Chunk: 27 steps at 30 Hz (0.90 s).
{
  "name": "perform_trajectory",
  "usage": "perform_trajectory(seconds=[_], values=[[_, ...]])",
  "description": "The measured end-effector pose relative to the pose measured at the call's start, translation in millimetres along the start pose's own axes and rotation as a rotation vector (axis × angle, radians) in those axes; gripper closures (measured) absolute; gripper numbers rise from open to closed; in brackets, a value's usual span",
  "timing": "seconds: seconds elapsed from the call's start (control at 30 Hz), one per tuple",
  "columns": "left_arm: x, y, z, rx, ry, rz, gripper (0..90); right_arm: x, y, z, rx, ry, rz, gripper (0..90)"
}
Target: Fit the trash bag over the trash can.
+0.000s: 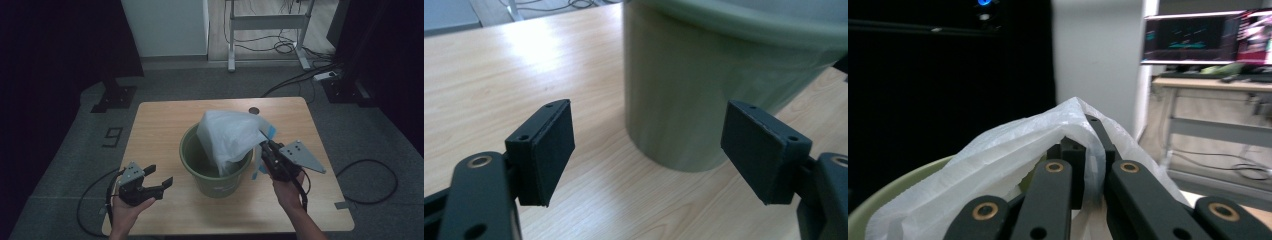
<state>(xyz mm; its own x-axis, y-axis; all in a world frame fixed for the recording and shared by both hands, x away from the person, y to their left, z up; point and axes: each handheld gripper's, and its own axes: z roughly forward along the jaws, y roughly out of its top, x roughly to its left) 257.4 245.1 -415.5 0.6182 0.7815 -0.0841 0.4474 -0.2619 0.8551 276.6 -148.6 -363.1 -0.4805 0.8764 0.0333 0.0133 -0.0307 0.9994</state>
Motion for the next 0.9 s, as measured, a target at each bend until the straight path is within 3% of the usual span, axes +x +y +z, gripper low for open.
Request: perform_trajectory(seconds=[0.07, 0.17, 0.37, 0.63, 0.9], values=[[-4.1, 3.5, -1.3, -0.001, -0.002, 0.008, 20.8, 1.9, -1.1, 1.9, 0.006, 0.010, 0.003, 88.6], [-12.7, 10.3, -1.8, -0.007, -0.017, 0.027, 20.7, 8.3, -8.4, 11.8, 0.058, 0.051, 0.019, 88.5], [-15.9, 13.8, -0.1, -0.024, -0.038, 0.011, 20.7, 11.8, -11.3, 18.0, 0.092, 0.069, 0.032, 88.1], [-25.2, 20.4, 4.5, -0.066, -0.042, -0.011, 21.1, 18.3, -6.1, 26.6, 0.123, 0.083, 0.025, 86.6], [-43.4, 28.3, 9.4, -0.099, -0.040, 0.017, 21.2, 22.1, -1.6, 35.6, 0.145, 0.075, 0.042, 86.7]])
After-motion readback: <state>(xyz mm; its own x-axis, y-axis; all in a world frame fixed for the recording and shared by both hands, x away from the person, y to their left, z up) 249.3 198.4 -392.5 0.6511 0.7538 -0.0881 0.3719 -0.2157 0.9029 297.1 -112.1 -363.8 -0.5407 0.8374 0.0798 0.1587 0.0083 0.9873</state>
